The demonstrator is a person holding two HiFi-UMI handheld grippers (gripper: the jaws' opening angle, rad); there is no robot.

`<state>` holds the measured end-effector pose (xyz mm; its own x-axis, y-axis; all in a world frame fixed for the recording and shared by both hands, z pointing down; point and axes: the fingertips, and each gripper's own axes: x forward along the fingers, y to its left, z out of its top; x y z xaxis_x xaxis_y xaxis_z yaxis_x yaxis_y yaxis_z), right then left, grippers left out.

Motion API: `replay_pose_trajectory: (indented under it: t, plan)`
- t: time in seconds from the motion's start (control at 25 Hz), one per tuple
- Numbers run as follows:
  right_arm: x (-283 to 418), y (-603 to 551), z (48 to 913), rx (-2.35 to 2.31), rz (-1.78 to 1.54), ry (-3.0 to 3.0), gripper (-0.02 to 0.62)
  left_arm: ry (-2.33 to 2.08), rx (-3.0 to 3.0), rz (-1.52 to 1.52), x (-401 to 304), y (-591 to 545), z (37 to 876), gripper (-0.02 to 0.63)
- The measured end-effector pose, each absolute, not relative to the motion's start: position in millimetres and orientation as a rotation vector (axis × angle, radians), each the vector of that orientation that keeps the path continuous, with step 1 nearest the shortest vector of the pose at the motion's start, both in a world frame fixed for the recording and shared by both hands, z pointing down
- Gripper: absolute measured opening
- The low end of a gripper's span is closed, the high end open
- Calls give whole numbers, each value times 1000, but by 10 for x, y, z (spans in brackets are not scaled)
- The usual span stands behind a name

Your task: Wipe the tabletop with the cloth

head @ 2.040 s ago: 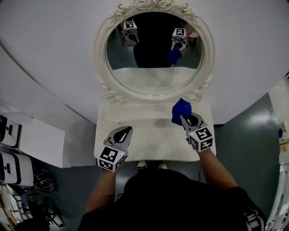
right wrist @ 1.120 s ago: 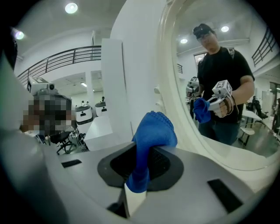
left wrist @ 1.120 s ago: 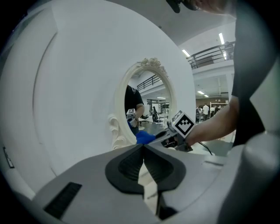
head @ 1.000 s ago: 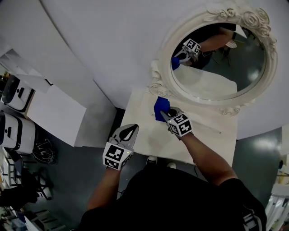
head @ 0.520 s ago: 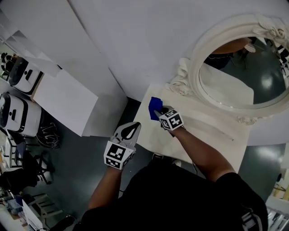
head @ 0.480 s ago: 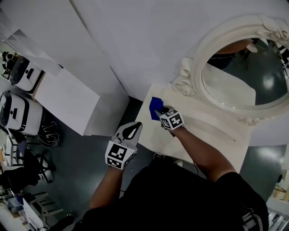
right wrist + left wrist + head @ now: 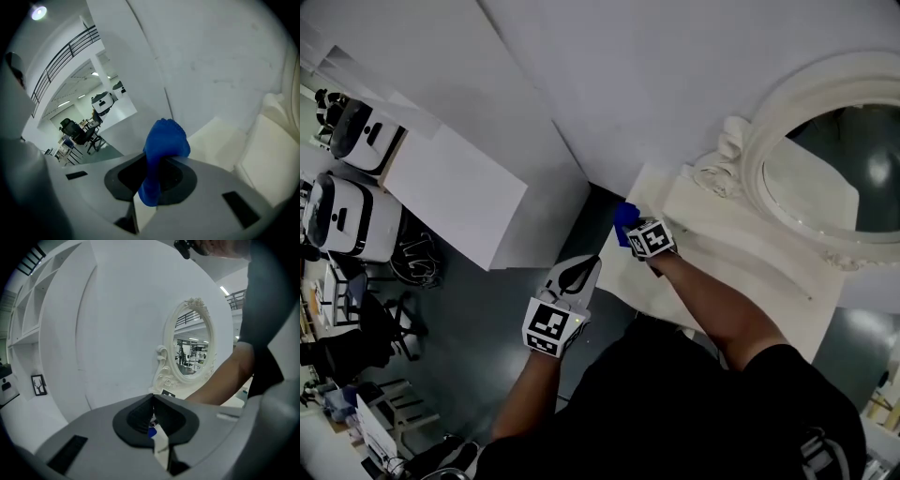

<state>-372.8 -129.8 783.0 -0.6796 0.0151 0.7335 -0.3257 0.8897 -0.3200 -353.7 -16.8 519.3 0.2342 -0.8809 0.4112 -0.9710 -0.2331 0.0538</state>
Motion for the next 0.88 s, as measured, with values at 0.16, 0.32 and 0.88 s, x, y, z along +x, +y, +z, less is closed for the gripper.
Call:
replay_pose_trajectory:
  t: [0.16,0.32,0.88]
  plan:
    - [-3790,-1311,8082,233,582,-2215,41,-1741,2164,432,-3727,-94,5286,14]
    - [-3791,-1312,8253,235,582,-2184,41,-1739,2148,434,-3793,-70,5336,14]
    - [-3311,-1341,8493,287,610,-2132,41,-1682,2196,456,-3612,-179,5338,14]
